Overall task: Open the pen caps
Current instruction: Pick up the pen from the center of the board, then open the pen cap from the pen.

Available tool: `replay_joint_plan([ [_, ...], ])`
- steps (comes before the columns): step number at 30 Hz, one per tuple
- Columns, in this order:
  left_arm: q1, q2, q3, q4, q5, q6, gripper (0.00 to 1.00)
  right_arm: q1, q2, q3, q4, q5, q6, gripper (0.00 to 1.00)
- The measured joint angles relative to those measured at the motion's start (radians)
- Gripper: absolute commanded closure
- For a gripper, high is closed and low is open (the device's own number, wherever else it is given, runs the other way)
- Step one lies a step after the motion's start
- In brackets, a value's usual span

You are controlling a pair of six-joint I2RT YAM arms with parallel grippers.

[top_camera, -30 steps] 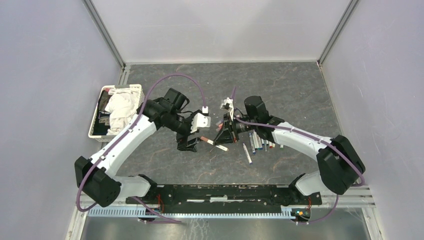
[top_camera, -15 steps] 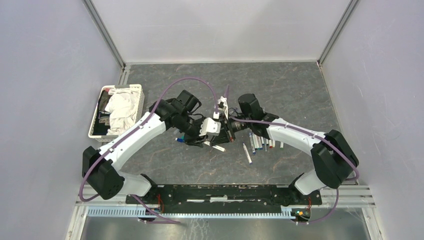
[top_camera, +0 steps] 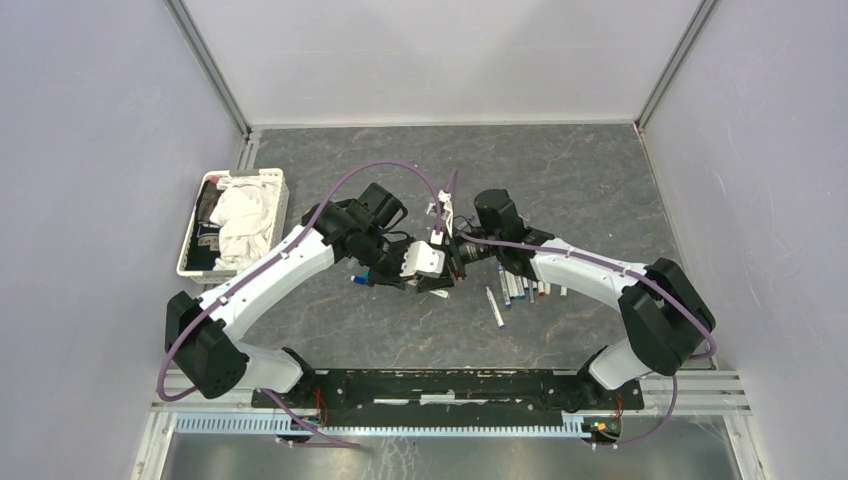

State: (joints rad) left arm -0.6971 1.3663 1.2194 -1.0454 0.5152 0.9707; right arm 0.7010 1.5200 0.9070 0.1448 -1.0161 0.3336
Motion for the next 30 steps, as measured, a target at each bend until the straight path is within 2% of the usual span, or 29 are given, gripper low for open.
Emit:
replay_joint_plan([
  [4, 0.000, 0.000, 0.006, -0.009, 0.012, -0.001, 0.98, 0.023, 0.000, -0.042, 0.139, -0.001, 0.101, 0.52],
  [8, 0.000, -0.003, 0.019, -0.011, 0.041, -0.013, 0.98, 0.026, 0.000, -0.070, 0.227, -0.012, 0.167, 0.63],
  [11, 0.000, -0.011, 0.031, -0.011, 0.069, -0.033, 0.98, 0.026, 0.000, -0.095, 0.291, -0.021, 0.209, 0.81],
  [13, 0.000, -0.018, 0.033, -0.012, 0.084, -0.047, 0.98, 0.025, 0.000, -0.104, 0.314, -0.030, 0.225, 1.00],
  [19, -0.001, -0.021, 0.043, -0.023, 0.115, -0.054, 0.98, 0.023, -0.037, -0.107, 0.268, -0.034, 0.182, 1.00],
  [24, 0.002, -0.017, 0.065, -0.022, 0.109, -0.025, 0.98, 0.016, -0.102, -0.079, 0.108, 0.033, 0.039, 1.00],
  [30, 0.097, 0.048, 0.139, -0.039, 0.167, 0.087, 0.98, 0.000, -0.134, -0.022, -0.001, 0.168, -0.122, 1.00],
])
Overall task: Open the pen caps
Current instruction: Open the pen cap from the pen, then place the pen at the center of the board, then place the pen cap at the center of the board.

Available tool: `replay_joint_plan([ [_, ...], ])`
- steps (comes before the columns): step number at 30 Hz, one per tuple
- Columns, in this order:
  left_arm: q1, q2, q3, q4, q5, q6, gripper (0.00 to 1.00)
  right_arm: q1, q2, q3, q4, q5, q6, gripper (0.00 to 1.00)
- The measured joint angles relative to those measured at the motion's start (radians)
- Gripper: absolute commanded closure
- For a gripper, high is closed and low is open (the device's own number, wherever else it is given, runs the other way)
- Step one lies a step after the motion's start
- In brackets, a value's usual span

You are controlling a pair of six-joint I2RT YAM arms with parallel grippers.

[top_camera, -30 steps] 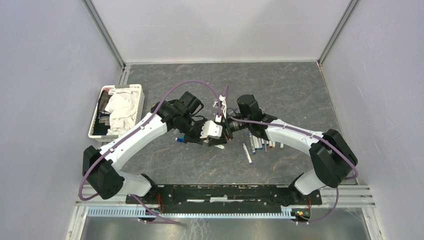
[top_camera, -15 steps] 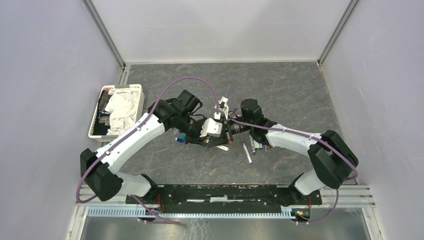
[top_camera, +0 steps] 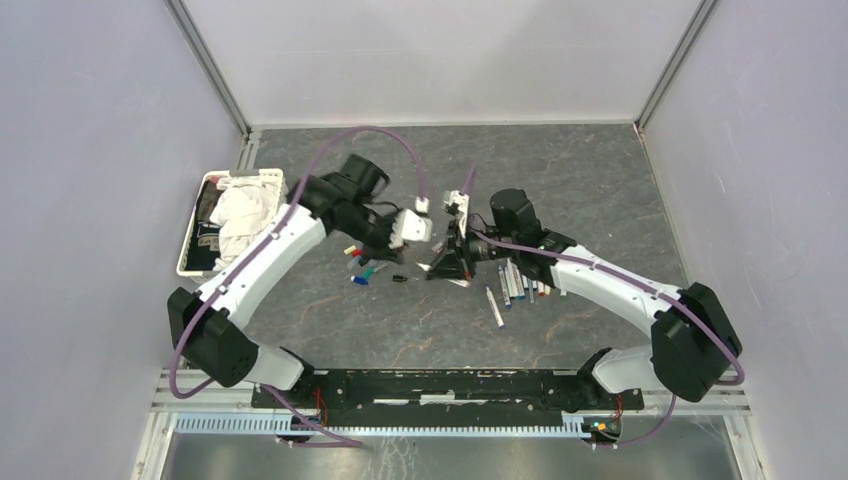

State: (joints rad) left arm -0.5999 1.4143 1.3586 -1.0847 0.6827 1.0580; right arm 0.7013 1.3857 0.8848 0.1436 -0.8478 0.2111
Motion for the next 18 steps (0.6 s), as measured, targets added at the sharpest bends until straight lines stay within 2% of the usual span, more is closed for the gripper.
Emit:
replay_joint_plan([
  [4, 0.194, 0.017, 0.034, -0.071, -0.099, 0.050, 0.98, -0.049, -0.041, -0.053, -0.235, 0.038, -0.074, 1.00],
  [6, 0.253, 0.017, 0.034, -0.087, -0.136, 0.063, 0.98, -0.068, -0.041, -0.067, -0.338, 0.066, -0.102, 1.00],
  [12, 0.245, 0.010, -0.060, -0.026, -0.147, 0.053, 0.98, -0.083, -0.074, -0.070, -0.451, 0.186, -0.133, 1.00],
  [18, 0.244, 0.023, -0.314, 0.237, -0.167, -0.079, 0.94, -0.088, -0.189, -0.183, -0.382, 0.525, -0.072, 1.00],
])
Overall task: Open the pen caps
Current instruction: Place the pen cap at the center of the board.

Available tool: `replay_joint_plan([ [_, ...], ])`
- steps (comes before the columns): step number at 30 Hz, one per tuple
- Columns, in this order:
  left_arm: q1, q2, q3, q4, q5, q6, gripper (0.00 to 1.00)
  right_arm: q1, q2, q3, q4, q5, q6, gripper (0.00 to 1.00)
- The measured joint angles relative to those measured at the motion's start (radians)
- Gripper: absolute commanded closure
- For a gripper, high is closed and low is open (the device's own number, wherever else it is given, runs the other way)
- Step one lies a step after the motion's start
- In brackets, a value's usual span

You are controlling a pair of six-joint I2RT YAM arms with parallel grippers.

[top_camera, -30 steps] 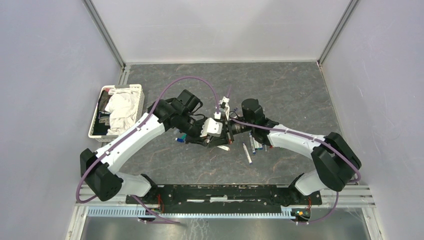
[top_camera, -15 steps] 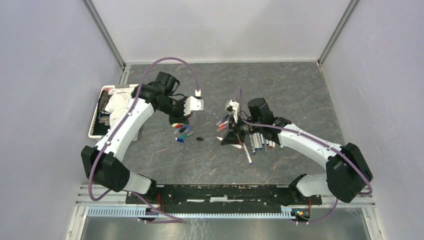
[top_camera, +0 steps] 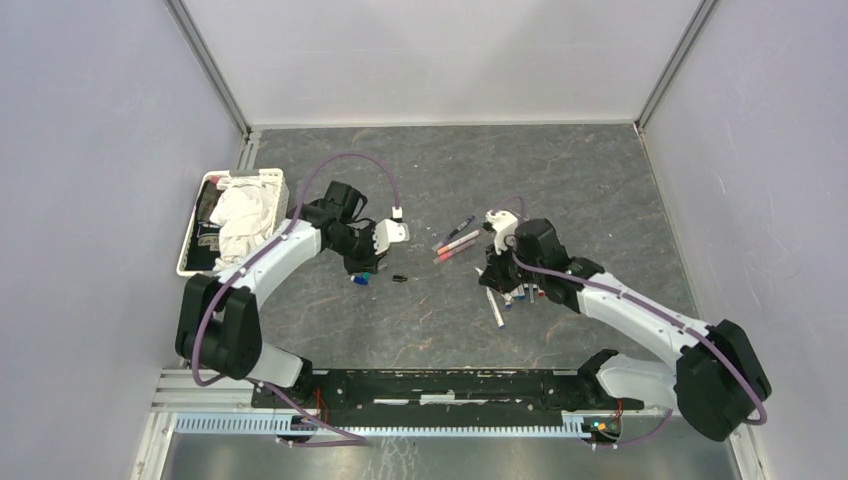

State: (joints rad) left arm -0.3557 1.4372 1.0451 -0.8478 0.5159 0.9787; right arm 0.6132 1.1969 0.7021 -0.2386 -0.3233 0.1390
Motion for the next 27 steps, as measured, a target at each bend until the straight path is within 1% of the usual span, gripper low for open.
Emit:
replay_joint_plan([
  [3, 0.000, 0.035, -0.080, 0.143, -0.047, -0.076, 0.90, -0.002, -0.064, -0.128, 0.079, 0.142, 0.059, 1.00],
  [6, 0.000, 0.072, -0.115, 0.246, -0.098, -0.130, 0.85, -0.003, -0.070, -0.222, 0.138, 0.236, 0.104, 1.00],
  [8, 0.000, 0.087, -0.118, 0.290, -0.118, -0.154, 0.78, -0.003, -0.059, -0.254, 0.169, 0.275, 0.127, 0.99],
  [10, 0.000, 0.089, -0.118, 0.325, -0.125, -0.176, 0.65, -0.003, -0.040, -0.259, 0.202, 0.300, 0.142, 0.96],
  [13, 0.000, 0.090, -0.118, 0.357, -0.127, -0.201, 0.55, -0.003, -0.016, -0.259, 0.266, 0.323, 0.163, 0.93],
  [14, 0.000, 0.090, -0.118, 0.362, -0.128, -0.210, 0.50, -0.002, -0.007, -0.259, 0.291, 0.333, 0.172, 0.90],
  [15, 0.000, 0.090, -0.118, 0.365, -0.128, -0.216, 0.41, -0.002, -0.001, -0.259, 0.304, 0.339, 0.178, 0.87],
  [16, 0.000, 0.090, -0.118, 0.367, -0.128, -0.222, 0.36, -0.001, 0.005, -0.259, 0.315, 0.346, 0.182, 0.84],
  [20, 0.000, 0.090, -0.106, 0.352, -0.122, -0.251, 0.32, 0.000, 0.029, -0.261, 0.357, 0.372, 0.206, 0.78],
  [21, 0.000, 0.089, -0.096, 0.342, -0.121, -0.259, 0.12, 0.000, 0.032, -0.263, 0.363, 0.378, 0.210, 0.75],
  [22, 0.000, 0.088, -0.086, 0.333, -0.121, -0.268, 0.02, 0.000, 0.033, -0.267, 0.368, 0.383, 0.214, 0.74],
  [23, 0.000, 0.085, -0.068, 0.319, -0.120, -0.284, 0.00, 0.000, 0.034, -0.272, 0.373, 0.389, 0.217, 0.74],
  [27, 0.000, 0.062, 0.018, 0.267, -0.115, -0.325, 0.00, 0.002, 0.036, -0.290, 0.381, 0.406, 0.225, 0.71],
])
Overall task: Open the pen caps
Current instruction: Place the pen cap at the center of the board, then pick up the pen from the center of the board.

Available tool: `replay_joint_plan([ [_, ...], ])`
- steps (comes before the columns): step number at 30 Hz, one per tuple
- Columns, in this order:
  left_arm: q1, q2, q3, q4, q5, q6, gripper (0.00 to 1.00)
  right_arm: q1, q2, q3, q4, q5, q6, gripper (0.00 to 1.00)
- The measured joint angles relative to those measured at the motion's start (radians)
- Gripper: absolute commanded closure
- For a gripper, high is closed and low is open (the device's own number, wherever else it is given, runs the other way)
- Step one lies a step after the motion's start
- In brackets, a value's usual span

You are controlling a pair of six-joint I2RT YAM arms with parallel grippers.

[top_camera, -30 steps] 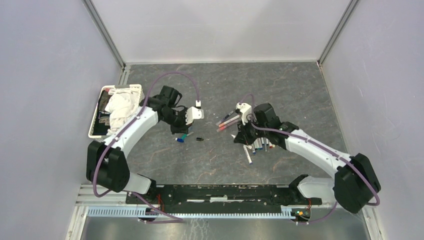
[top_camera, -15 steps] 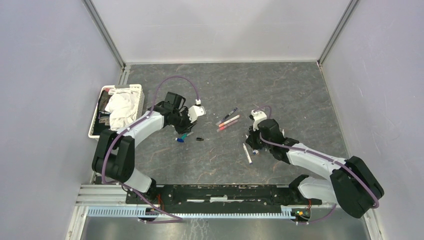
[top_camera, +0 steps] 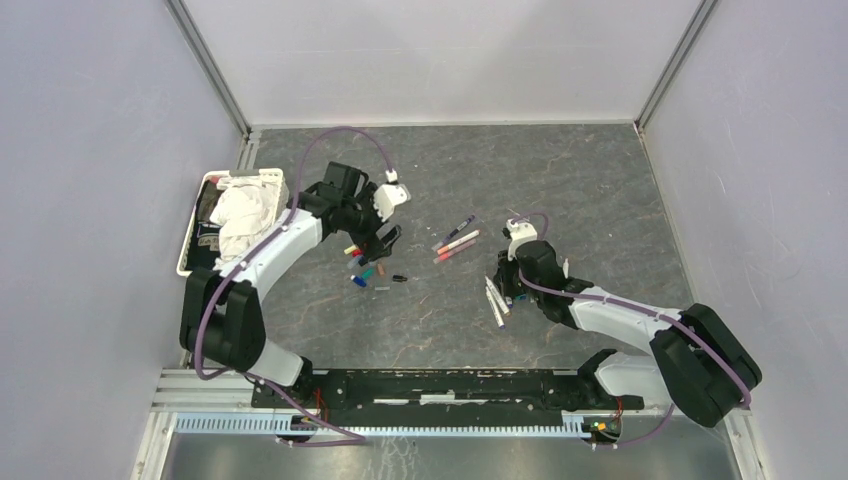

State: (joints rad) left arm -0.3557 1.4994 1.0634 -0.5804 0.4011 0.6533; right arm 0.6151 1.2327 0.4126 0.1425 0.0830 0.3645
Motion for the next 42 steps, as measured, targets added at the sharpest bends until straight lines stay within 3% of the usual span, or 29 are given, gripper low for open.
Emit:
replay_joint_plan([
  [12, 0.055, -0.112, 0.245, -0.134, 0.024, -0.070, 0.00, 0.001, -0.016, -0.002, -0.010, 0.030, 0.005, 0.71],
  [20, 0.105, -0.139, 0.249, -0.185, 0.056, -0.092, 0.00, 0.022, 0.028, 0.126, -0.053, 0.048, -0.063, 0.49],
  [24, 0.111, -0.161, 0.187, -0.201, 0.114, -0.056, 0.00, 0.026, 0.131, 0.251, -0.049, 0.003, -0.140, 0.39],
  [31, 0.080, -0.175, -0.075, -0.259, 0.146, 0.042, 0.00, 0.026, 0.277, 0.349, -0.056, -0.095, -0.291, 0.38],
  [42, 0.079, -0.134, -0.034, -0.261, 0.155, 0.040, 0.00, 0.026, 0.467, 0.475, -0.106, -0.239, -0.452, 0.38],
])
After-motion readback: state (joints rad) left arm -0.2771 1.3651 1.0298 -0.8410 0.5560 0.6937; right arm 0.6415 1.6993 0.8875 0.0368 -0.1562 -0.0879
